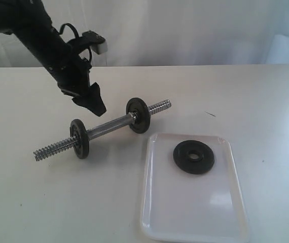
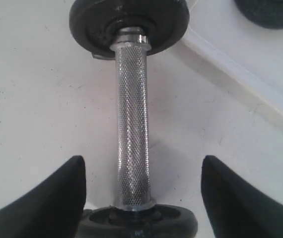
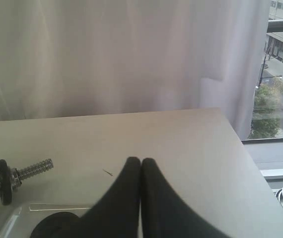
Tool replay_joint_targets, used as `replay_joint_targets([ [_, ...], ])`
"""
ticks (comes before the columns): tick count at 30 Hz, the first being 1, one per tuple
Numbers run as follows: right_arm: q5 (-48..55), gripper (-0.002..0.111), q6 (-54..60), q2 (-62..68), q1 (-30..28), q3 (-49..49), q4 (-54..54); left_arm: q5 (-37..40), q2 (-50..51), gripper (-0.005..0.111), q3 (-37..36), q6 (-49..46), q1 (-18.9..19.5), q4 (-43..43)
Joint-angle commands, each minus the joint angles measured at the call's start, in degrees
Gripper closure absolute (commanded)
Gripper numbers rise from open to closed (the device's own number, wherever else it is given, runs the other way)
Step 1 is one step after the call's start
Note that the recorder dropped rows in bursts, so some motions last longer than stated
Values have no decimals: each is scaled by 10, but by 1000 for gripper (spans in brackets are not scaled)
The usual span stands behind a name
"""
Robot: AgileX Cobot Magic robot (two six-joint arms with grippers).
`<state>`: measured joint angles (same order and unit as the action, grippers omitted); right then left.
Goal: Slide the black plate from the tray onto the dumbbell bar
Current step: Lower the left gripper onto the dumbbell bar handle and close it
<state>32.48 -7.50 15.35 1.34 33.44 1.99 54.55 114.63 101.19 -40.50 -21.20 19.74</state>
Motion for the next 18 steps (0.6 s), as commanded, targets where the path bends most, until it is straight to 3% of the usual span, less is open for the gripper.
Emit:
replay_joint_targets([
  [1, 5, 108, -2, 2, 3, 2, 5, -19, 31, 38, 22, 13, -25, -22],
  [5, 5, 108, -2, 2, 3, 2, 5, -70, 50, 38, 22, 12, -35, -22],
  [18, 7, 108, -2, 2, 3, 2, 5, -101, 93, 38, 22, 12, -35, -1],
])
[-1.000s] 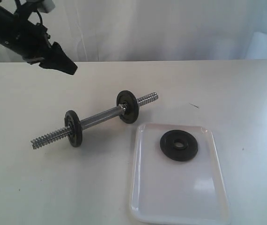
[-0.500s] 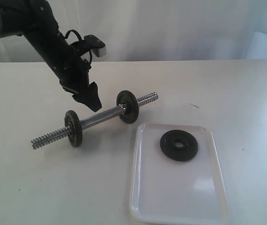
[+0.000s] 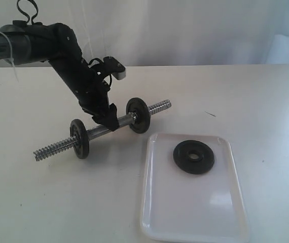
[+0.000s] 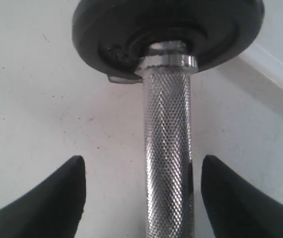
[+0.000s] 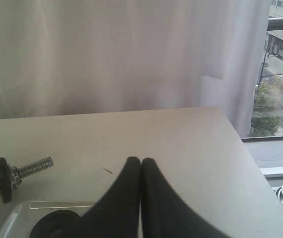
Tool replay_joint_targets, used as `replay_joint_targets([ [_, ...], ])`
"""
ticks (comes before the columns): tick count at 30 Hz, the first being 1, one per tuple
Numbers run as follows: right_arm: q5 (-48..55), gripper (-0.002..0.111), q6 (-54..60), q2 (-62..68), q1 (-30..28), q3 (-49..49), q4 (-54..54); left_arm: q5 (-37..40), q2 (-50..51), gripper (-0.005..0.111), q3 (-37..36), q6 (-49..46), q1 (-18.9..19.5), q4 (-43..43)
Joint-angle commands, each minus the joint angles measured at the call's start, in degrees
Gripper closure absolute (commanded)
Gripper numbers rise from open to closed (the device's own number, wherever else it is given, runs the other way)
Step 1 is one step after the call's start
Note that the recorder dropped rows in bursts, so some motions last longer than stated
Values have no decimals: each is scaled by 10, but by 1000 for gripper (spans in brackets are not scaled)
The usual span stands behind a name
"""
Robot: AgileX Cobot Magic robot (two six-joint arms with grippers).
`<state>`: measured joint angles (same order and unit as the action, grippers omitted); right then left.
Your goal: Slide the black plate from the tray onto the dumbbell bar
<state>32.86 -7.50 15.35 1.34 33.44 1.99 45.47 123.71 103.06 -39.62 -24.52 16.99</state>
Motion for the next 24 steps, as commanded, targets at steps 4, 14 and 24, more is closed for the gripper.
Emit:
replay_joint_targets([
  [4, 3, 108, -2, 2, 3, 2, 5, -14, 20, 38, 3, 3, -2, 51],
  [14, 5, 108, -2, 2, 3, 2, 5, -10, 37, 67, 3, 26, -2, 39],
  [24, 5, 108, -2, 2, 3, 2, 5, -9, 37, 107, 3, 125, -1, 8],
])
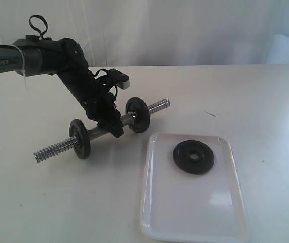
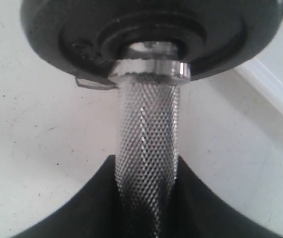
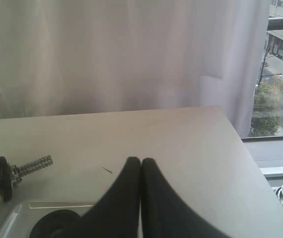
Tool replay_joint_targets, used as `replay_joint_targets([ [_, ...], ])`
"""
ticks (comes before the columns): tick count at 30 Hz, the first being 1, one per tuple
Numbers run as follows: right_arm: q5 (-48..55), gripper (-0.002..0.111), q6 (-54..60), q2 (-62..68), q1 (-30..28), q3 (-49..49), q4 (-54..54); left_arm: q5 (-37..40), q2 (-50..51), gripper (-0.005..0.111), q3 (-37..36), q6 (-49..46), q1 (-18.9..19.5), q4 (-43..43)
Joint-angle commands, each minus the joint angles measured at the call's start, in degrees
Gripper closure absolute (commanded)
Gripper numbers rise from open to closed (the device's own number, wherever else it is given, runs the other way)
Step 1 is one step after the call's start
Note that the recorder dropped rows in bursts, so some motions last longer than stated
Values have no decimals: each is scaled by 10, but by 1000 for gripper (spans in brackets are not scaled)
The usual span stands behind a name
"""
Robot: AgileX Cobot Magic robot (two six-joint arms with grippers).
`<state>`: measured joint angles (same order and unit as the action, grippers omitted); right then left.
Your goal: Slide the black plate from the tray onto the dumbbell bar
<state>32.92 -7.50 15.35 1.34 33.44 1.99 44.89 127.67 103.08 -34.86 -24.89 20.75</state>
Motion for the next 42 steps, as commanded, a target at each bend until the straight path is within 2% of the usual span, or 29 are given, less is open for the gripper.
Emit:
replay_joint_targets([
  [1, 4, 108, -2, 2, 3, 2, 5, -3, -2, 107, 3, 105, 3, -42],
  [6, 4, 108, -2, 2, 3, 2, 5, -2, -2, 107, 3, 228, 3, -102],
  [20, 4, 108, -2, 2, 3, 2, 5, 53, -2, 107, 3, 426, 3, -128],
  [27, 4, 108, -2, 2, 3, 2, 5, 97, -2, 107, 3, 591, 3, -188],
  [34, 5, 108, -2, 2, 3, 2, 5, 137, -2, 107, 3, 712, 3, -189],
  [42, 8, 108, -2, 2, 3, 2, 5, 183, -2, 107, 3, 770, 3, -158],
])
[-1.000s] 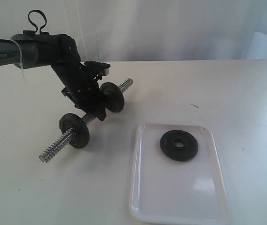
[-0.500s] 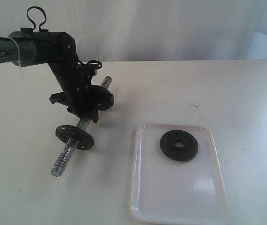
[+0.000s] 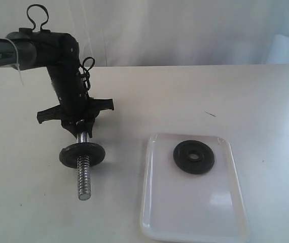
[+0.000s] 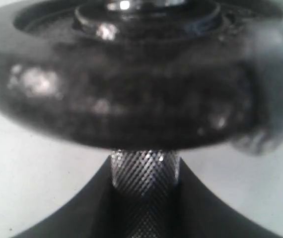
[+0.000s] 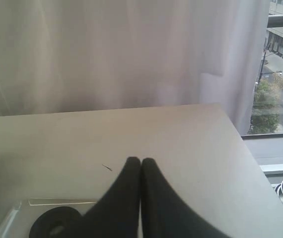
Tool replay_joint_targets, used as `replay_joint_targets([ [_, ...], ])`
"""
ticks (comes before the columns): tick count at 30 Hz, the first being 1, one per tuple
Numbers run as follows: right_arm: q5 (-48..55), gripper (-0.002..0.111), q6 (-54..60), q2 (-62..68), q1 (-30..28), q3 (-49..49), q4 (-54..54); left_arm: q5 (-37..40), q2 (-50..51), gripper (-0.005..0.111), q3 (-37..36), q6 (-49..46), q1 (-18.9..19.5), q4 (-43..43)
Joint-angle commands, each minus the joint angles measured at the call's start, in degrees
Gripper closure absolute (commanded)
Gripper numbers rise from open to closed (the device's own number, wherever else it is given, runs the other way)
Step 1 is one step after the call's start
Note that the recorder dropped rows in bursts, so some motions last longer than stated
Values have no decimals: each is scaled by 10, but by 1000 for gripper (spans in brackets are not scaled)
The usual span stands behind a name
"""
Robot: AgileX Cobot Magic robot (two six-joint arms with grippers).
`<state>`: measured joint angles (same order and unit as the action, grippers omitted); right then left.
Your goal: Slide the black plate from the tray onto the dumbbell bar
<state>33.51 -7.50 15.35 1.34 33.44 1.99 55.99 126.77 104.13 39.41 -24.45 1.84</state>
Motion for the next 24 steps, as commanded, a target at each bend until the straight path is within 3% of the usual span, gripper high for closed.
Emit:
replay_joint_targets([
  [1, 3, 108, -2, 2, 3, 2, 5, 82, 7, 107, -8, 35, -2, 39],
  [16, 23, 108, -2, 2, 5, 2, 5, 84, 7, 106, -8, 38, -1, 40],
  [19, 23, 108, -2, 2, 5, 2, 5, 85, 7, 96, -8, 24, 4, 41],
  [24, 22, 108, -2, 2, 4, 2, 5, 89, 7, 65, -8, 19, 10, 39],
])
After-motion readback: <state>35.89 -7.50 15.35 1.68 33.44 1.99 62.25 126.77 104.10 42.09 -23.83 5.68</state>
